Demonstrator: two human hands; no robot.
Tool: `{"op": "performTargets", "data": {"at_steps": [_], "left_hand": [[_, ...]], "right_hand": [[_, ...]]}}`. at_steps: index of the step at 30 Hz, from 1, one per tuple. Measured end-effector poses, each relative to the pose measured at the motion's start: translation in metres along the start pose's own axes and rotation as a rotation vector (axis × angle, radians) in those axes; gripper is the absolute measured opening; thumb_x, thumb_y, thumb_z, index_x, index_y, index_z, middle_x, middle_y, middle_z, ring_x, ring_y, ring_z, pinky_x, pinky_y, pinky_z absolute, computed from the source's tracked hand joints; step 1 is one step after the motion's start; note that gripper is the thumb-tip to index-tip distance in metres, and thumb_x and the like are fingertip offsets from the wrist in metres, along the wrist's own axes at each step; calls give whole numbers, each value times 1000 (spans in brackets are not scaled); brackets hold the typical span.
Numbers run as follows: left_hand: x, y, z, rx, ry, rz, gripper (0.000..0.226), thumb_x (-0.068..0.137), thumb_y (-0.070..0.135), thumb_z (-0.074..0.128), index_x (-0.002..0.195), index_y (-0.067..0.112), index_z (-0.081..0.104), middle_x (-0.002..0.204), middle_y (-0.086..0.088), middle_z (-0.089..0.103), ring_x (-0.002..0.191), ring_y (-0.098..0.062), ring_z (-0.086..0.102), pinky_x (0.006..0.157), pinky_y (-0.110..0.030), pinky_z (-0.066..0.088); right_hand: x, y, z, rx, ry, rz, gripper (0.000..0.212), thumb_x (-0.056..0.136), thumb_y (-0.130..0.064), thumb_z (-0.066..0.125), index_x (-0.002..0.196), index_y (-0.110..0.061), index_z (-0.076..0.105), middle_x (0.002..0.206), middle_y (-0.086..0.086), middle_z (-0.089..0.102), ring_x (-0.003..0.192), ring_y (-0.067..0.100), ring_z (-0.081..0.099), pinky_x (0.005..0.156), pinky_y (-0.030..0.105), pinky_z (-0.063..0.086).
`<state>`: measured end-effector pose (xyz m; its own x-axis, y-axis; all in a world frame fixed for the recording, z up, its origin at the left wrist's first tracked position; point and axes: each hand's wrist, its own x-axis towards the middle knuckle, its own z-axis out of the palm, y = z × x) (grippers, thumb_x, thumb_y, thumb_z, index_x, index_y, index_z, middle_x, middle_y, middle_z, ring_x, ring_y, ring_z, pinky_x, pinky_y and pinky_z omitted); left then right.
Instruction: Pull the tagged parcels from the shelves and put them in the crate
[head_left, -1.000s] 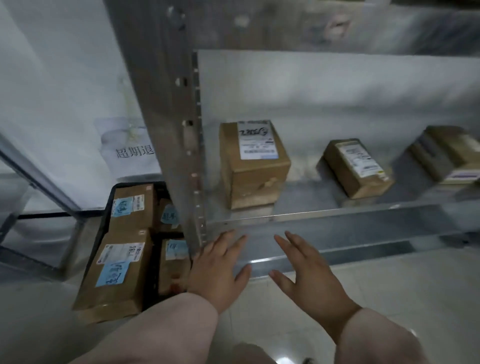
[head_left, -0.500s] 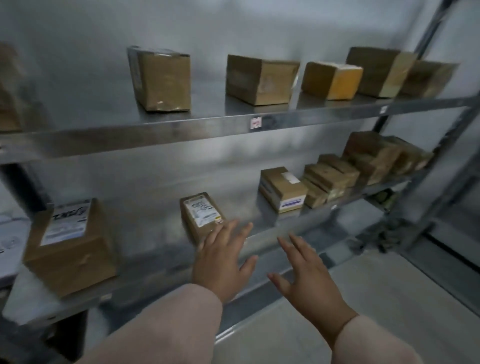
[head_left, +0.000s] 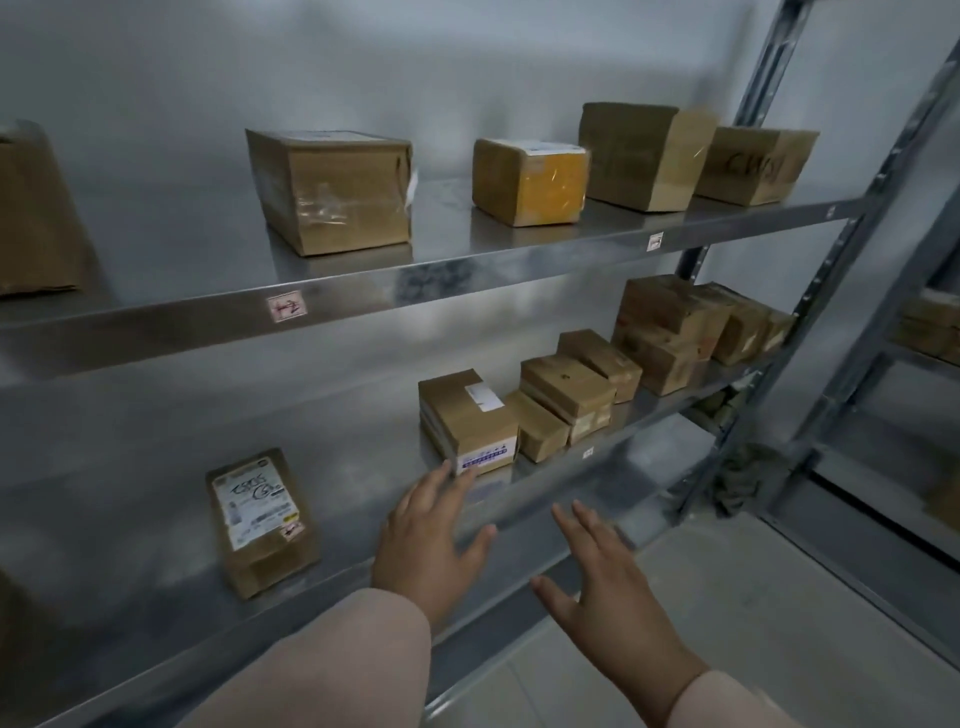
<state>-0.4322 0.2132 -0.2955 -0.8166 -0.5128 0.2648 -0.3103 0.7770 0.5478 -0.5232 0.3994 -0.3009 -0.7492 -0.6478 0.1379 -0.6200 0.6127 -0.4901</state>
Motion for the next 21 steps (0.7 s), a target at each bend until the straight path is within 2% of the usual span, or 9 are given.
{"op": "performTargets", "data": {"at_steps": [5,9,11,13,16,19,21], "left_hand": [[61,-20,29,-69,-35,-109,64,88,50,57,146,41,32,157,9,24,142,-15,21,113,-31,23],[106,-32,53,-151,-73,-202,64,88,46,60,146,37,34,156,7,26,142,-16,25,113,-30,26],[127,-37,62,-158,-94,-222,65,88,45,61,147,35,34,156,6,27,141,-16,28,114,-32,30],[147,-42,69,-152,-78,-253,65,89,45,60,147,35,33,156,8,25,141,-16,28,111,-26,28],[167,-45,78,-150,-59,-262,66,91,43,58,149,35,28,158,12,21,141,-13,27,103,-20,23],[171,-52,83,-67,-116,-236,67,93,47,53,151,34,23,159,12,19,144,-13,20,110,-24,21],[169,-60,82,4,-115,-211,66,93,46,51,151,30,26,158,9,24,144,-13,21,113,-25,18]], "right_hand": [[81,15,4,30,-43,4,77,87,-54,56,151,-34,18,159,-8,15,145,11,13,115,25,14],[149,17,3,75,-72,-37,71,87,-49,59,148,-36,25,152,-9,31,137,9,24,103,15,17],[179,20,5,116,-88,-15,71,88,-48,60,148,-34,26,152,-5,32,139,13,25,109,22,20],[204,24,9,146,-95,26,71,88,-47,60,149,-29,28,153,-2,32,141,16,26,115,31,23],[228,27,21,173,-136,39,69,89,-43,60,148,-28,29,151,-3,34,139,15,30,113,31,25],[244,31,34,208,-178,64,63,90,-43,58,146,-32,32,147,-7,38,135,15,35,112,37,31],[256,35,40,237,-195,69,55,91,-44,55,142,-33,37,141,-7,45,130,16,42,108,37,36]]}}
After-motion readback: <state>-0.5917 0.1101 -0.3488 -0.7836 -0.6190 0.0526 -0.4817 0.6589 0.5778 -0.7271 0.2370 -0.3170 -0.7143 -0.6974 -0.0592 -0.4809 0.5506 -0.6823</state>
